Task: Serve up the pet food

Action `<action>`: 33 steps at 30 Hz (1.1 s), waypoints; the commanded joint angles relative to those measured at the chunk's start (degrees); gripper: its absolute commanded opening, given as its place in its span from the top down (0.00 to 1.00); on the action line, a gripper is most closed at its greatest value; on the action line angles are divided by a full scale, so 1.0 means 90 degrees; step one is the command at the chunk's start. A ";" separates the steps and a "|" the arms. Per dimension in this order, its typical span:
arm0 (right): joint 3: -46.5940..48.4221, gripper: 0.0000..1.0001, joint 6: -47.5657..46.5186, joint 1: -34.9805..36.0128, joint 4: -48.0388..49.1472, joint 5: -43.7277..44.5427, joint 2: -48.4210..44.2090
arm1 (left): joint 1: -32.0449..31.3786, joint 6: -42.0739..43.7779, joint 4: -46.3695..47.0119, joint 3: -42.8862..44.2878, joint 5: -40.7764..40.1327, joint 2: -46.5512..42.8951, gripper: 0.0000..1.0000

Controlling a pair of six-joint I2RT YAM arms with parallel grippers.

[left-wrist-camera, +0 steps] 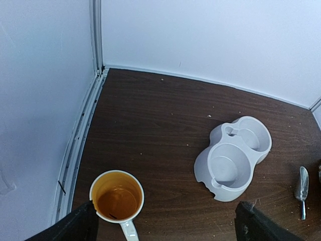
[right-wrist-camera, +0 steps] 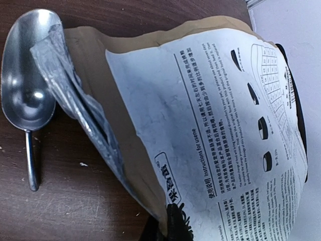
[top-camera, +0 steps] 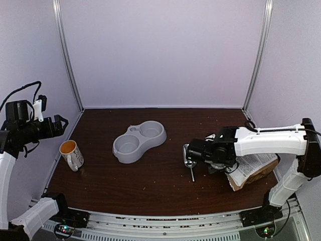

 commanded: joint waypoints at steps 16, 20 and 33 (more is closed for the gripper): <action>0.2976 1.00 -0.0708 -0.0842 0.2166 -0.3168 -0.1236 | -0.0070 0.0654 -0.0121 0.0760 0.0725 0.0188 0.03; 0.2311 1.00 -0.0370 -0.1272 0.3153 -0.3664 -0.1628 | -0.0503 0.0414 -0.0056 0.0948 0.0800 0.0386 0.05; 0.1289 1.00 0.0098 -0.1737 0.4242 -0.4095 -0.2579 | -0.4295 -0.0797 0.1033 0.2147 -0.0641 0.1762 0.07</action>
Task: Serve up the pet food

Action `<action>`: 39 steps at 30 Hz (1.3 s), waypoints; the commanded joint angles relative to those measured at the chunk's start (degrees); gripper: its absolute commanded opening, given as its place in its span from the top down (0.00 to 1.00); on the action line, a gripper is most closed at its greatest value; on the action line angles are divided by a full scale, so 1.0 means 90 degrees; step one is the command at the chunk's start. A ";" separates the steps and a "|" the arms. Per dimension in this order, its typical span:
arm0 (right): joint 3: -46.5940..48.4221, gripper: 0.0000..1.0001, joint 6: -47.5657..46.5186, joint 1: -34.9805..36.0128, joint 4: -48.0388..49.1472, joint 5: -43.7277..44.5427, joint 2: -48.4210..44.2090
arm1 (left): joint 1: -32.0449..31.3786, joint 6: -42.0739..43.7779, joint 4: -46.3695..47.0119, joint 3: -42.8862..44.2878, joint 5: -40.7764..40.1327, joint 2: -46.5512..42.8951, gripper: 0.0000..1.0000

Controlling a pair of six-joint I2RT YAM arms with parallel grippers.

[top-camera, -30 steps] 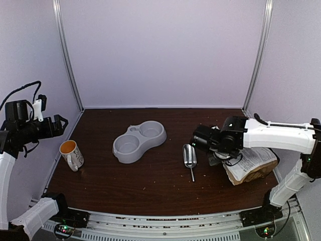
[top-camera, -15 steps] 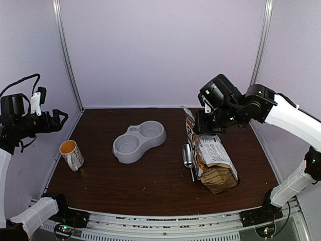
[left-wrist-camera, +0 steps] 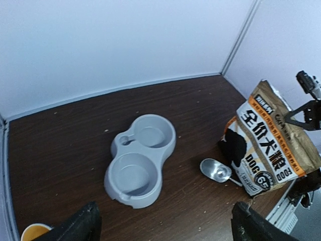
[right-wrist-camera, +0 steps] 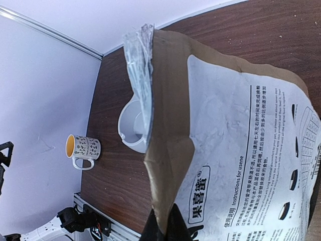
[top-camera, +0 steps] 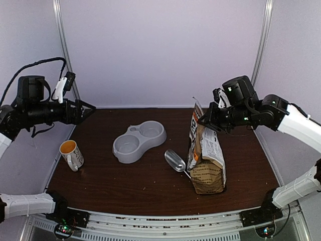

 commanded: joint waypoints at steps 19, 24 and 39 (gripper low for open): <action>0.0180 1.00 0.0092 -0.0164 0.1810 -0.0869 -0.1008 | -0.3399 -0.1332 0.2603 0.1914 -0.0643 0.2793 0.07; 0.0246 1.00 0.0268 -0.0103 0.2217 -0.0978 -0.0596 | -0.3399 -0.1394 0.2446 0.1673 -0.0875 0.2457 0.05; 0.1270 1.00 0.0526 0.0535 0.2581 -0.0662 0.0430 | -0.3399 -0.1394 0.2225 0.1468 -0.0929 0.1977 0.04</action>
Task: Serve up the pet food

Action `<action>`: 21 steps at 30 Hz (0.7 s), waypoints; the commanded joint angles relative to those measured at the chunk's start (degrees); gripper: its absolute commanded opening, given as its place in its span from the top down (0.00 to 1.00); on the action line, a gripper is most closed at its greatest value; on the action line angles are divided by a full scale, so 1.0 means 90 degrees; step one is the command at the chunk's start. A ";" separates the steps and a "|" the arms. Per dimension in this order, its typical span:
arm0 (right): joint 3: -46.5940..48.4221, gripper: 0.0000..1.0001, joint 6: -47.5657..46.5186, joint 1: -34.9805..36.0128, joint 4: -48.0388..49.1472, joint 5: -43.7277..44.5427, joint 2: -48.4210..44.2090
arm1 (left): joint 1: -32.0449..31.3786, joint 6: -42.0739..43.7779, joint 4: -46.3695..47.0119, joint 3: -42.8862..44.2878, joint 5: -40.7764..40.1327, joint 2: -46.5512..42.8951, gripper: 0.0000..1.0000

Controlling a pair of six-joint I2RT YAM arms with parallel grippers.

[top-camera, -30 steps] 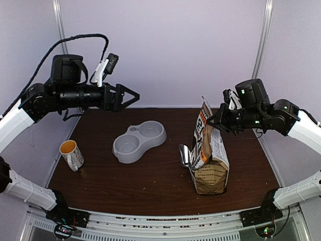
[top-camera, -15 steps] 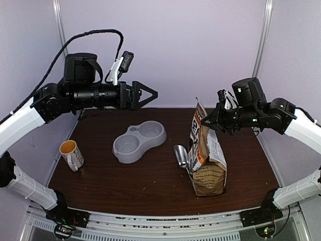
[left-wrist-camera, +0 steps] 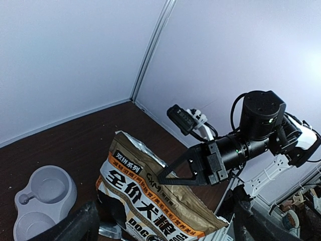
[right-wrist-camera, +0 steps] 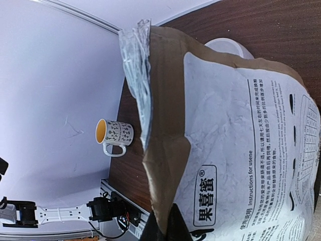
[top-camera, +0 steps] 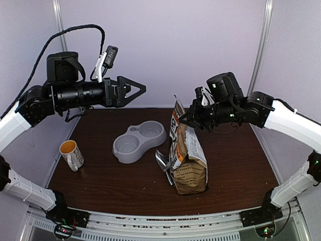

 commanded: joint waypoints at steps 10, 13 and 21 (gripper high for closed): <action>0.0157 1.00 -0.0377 0.0061 0.0877 0.1287 -0.0770 | 0.0003 -0.0204 0.0106 0.0093 0.0255 0.0333 0.04; 0.0107 0.94 -0.0636 0.0061 0.0299 0.1710 -0.0897 | 0.0003 -0.0333 0.0317 0.0151 0.0640 0.0616 0.05; -0.0466 0.65 -0.1084 0.0021 0.0203 0.2002 -0.1560 | -0.0102 -0.0567 0.0856 0.0125 0.0892 0.1096 0.05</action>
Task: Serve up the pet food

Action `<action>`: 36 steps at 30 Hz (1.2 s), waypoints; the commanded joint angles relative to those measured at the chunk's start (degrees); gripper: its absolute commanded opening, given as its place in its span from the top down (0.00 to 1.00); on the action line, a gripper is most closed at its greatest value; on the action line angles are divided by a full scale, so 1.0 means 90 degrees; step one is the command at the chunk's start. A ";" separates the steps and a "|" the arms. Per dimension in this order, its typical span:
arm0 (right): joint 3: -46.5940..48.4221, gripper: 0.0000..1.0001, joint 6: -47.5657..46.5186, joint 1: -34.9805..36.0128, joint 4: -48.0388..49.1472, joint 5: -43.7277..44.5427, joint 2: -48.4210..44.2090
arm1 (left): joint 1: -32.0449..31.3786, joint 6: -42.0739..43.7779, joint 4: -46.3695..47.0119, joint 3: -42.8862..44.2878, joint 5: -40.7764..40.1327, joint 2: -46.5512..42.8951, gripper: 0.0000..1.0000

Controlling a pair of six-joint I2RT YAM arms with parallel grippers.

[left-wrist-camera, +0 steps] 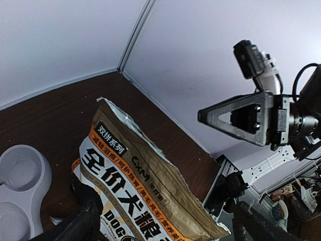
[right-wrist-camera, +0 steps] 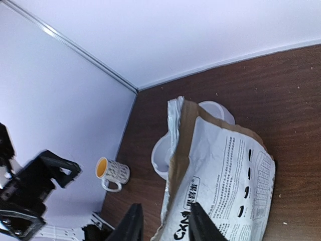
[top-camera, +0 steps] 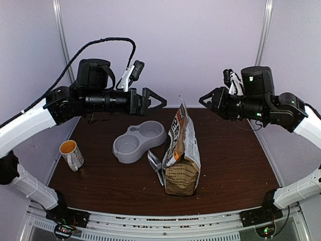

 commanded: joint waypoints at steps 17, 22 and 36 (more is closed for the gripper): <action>0.1350 0.62 -0.1561 0.0129 -0.1244 0.0487 0.0810 | -0.0088 -0.0889 0.0786 0.0026 -0.0573 0.0674 0.23; 0.1754 0.73 -0.1631 0.0231 -0.1403 0.0572 0.1263 | -0.0088 -0.0896 0.0770 0.0016 -0.0618 0.0640 0.25; 0.2368 0.88 -0.1709 0.0278 -0.1632 0.1130 0.2046 | -0.0078 -0.0850 0.0719 -0.0116 -0.0615 0.0451 0.25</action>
